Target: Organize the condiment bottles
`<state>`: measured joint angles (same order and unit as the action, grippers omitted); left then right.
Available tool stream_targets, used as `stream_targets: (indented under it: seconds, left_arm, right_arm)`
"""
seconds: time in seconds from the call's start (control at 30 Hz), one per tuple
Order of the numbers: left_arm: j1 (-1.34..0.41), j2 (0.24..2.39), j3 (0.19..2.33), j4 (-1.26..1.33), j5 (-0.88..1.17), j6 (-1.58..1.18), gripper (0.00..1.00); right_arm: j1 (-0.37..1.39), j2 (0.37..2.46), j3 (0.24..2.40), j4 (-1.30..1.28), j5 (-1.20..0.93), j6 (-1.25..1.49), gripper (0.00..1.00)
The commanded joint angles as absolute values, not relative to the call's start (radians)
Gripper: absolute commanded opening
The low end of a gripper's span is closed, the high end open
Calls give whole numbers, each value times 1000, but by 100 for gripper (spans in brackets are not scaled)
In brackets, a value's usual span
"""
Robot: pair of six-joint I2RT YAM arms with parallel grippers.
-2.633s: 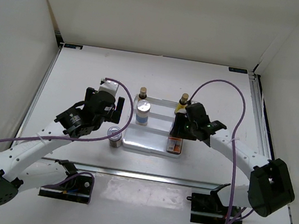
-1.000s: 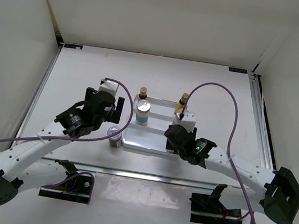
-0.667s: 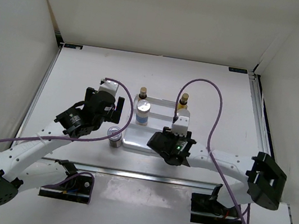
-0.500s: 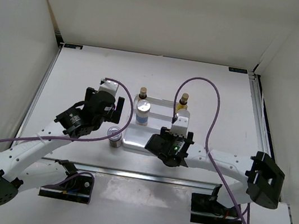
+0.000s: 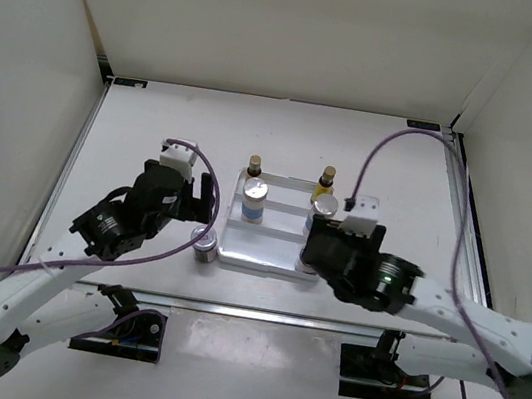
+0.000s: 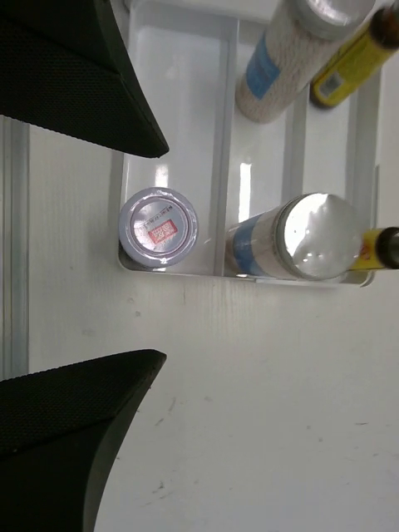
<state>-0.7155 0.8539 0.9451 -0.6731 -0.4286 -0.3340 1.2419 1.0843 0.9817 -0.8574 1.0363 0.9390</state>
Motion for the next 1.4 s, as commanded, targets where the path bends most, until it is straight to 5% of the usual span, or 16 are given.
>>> stream_targets:
  seconds: [0.0, 0.2, 1.0, 1.1, 1.37]
  left_arm:
    - [-712, 824, 934, -673, -301, -414, 100]
    - [-712, 857, 853, -683, -290, -501, 100]
    - [-712, 1048, 726, -683, -299, -641, 100]
    - [-712, 1086, 736, -674, -322, -632, 92]
    - [-712, 1069, 808, -673, -331, -612, 49]
  right_arm:
    - [1253, 869, 985, -815, 1017, 697, 99]
    - [1253, 600, 960, -814, 957, 522, 99]
    - [1253, 534, 928, -985, 917, 660, 99]
    - [1253, 534, 928, -994, 917, 660, 99]
    - [1253, 525, 948, -1022, 917, 660, 99]
